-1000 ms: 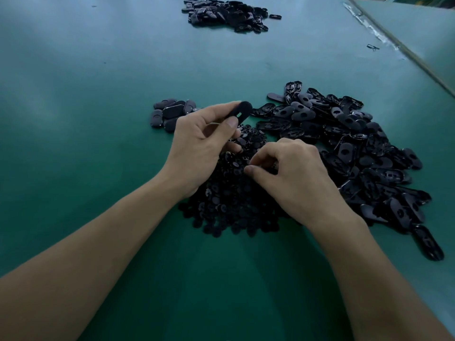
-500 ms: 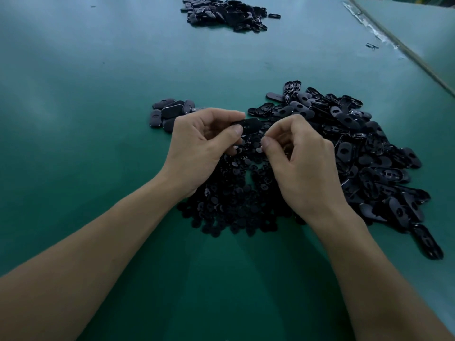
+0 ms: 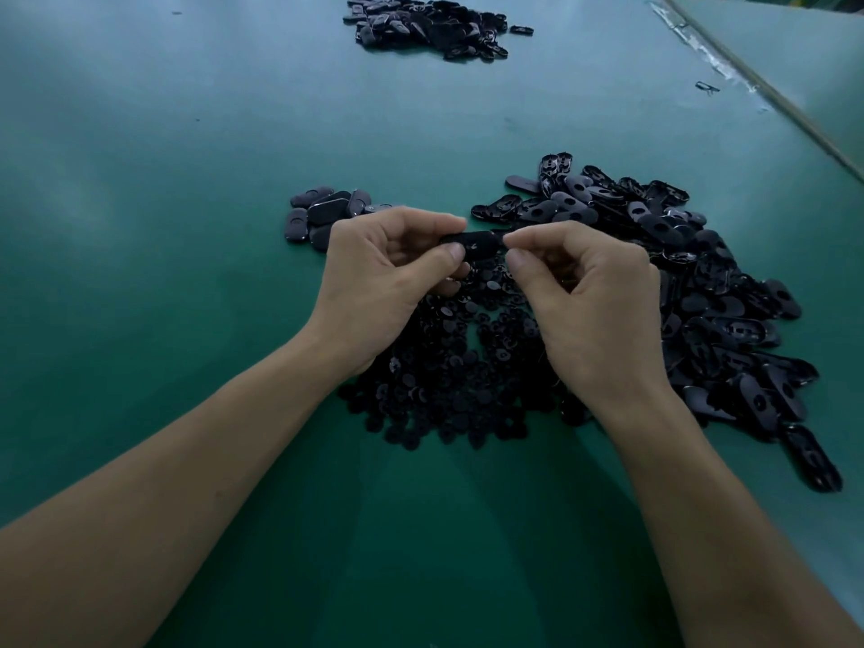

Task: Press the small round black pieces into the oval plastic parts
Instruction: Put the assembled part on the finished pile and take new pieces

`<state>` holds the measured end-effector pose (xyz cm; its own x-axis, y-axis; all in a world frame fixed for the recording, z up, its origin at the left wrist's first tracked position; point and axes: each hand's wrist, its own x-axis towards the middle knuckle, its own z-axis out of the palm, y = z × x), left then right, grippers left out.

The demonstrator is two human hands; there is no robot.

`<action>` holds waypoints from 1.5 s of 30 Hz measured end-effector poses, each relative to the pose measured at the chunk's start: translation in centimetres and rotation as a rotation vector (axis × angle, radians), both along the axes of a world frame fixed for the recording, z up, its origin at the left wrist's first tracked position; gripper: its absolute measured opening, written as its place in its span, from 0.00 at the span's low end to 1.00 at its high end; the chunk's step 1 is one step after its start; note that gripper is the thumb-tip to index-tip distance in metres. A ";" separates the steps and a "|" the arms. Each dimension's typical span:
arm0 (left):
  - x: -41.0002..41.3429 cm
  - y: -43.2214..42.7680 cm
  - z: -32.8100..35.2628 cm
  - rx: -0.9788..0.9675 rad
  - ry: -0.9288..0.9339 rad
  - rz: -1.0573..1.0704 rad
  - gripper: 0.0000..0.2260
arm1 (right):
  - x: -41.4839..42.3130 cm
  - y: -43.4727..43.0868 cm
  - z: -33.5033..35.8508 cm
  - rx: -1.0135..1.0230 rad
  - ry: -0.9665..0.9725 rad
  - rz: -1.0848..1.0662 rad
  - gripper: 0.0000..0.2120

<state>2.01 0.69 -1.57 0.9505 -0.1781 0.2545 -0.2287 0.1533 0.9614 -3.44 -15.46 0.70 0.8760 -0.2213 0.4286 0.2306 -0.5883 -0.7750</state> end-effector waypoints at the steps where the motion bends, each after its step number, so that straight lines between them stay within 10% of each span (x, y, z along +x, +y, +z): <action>1: 0.0 0.0 0.0 -0.003 0.006 0.001 0.10 | 0.0 0.0 0.0 0.010 0.002 -0.003 0.05; 45: -0.6 -0.1 0.4 0.168 -0.131 -0.104 0.12 | -0.4 0.8 0.7 -0.008 0.090 0.049 0.09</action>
